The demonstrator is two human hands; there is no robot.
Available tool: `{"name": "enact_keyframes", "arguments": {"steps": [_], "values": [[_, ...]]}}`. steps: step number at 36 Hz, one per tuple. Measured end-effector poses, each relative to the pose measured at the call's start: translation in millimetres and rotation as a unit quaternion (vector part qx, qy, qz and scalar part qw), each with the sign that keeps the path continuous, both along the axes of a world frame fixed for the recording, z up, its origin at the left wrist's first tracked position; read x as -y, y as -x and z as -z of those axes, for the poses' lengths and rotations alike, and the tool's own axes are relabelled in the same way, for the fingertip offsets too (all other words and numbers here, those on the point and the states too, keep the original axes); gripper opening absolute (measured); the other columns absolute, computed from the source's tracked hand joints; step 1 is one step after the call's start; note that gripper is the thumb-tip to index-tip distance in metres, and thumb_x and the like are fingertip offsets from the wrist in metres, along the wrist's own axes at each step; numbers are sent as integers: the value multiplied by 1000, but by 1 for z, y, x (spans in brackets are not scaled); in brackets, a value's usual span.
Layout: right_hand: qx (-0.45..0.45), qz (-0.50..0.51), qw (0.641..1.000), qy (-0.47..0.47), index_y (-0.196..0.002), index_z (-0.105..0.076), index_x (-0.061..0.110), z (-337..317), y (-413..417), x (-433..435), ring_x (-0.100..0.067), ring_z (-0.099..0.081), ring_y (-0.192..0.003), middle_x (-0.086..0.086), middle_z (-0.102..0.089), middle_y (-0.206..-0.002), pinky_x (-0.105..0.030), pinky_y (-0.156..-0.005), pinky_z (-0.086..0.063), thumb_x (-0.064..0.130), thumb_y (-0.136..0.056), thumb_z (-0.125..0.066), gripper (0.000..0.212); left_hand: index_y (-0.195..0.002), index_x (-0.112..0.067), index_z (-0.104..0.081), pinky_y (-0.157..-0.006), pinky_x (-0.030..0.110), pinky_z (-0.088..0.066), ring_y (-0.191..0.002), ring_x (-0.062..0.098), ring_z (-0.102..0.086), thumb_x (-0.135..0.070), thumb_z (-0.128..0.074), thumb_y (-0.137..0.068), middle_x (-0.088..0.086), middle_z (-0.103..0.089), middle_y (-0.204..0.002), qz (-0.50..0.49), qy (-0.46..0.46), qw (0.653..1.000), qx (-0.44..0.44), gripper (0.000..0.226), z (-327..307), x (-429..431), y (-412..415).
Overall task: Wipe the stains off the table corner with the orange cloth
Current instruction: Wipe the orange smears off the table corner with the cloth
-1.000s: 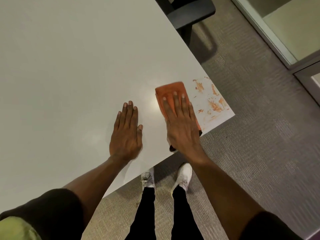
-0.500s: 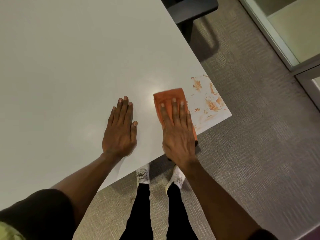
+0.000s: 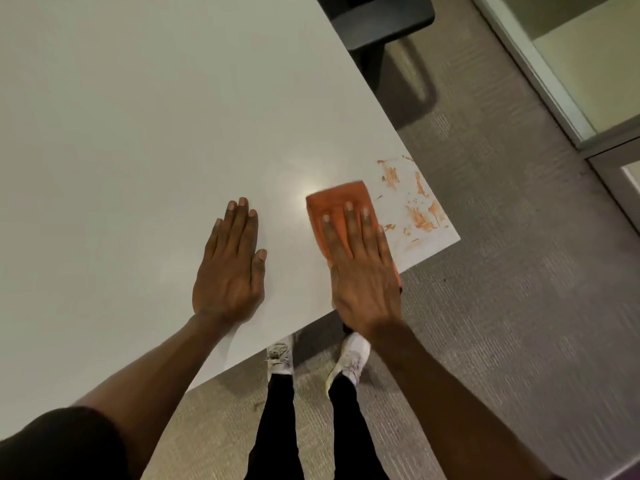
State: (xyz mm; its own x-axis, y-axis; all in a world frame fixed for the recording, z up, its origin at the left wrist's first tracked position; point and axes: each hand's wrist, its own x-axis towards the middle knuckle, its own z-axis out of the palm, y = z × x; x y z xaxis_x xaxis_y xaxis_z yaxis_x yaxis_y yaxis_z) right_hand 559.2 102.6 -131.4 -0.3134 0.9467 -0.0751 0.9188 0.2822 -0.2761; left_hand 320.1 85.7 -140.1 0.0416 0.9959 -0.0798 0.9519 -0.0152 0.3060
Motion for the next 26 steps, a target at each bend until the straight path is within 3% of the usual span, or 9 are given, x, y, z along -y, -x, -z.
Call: {"name": "enact_keyframes", "arguments": {"steps": [5,11,15,18,21,26], "values": [[17,17,1000,-20,-171,2,18,6,4,-47,-39,8,-165,-16,7,-179,-59,-133,-8,30,-109,-50,81,-181,-17,-10,-144,46,-7,-177,17,4,-41,-26,-118,-2,2,-190,-3,9,1000,1,69,2,-1,0],[13,-9,999,30,-169,15,20,-11,-7,27,-36,16,-165,-13,20,-177,-58,-133,-12,33,-115,-33,73,-180,-12,-14,-144,47,-10,-177,17,3,-35,-29,-118,2,-2,-190,5,-1,1000,1,68,2,0,1],[14,-23,999,18,-171,6,21,-10,-19,49,-36,8,-166,-13,10,-179,-57,-133,-16,34,-111,-48,81,-180,-11,-15,-143,49,-11,-177,18,2,-36,-28,-118,4,-3,-190,-6,4,1000,-2,68,0,1,-1],[22,-25,999,-2,-170,10,20,-3,-14,16,-38,12,-165,-15,12,-179,-57,-134,-11,28,-106,-56,92,-180,-11,-15,-144,49,-9,-177,19,2,-37,-27,-118,4,-3,-190,-6,6,1000,-4,68,1,1,-2],[10,0,1000,-24,-171,7,20,8,-2,-40,-38,12,-165,-13,11,-179,-58,-134,-5,29,-109,-50,84,-180,-10,-14,-144,49,-6,-177,21,2,-40,-24,-118,5,-1,-190,-29,10,1000,0,69,4,0,-10],[0,26,999,-33,-171,0,18,17,10,-79,-39,5,-166,-15,4,-179,-59,-133,-9,36,-112,-44,75,-178,-4,-15,-143,48,1,-177,26,2,-35,-25,-118,11,-3,-189,-98,-1,995,19,68,10,-9,-39]]}}
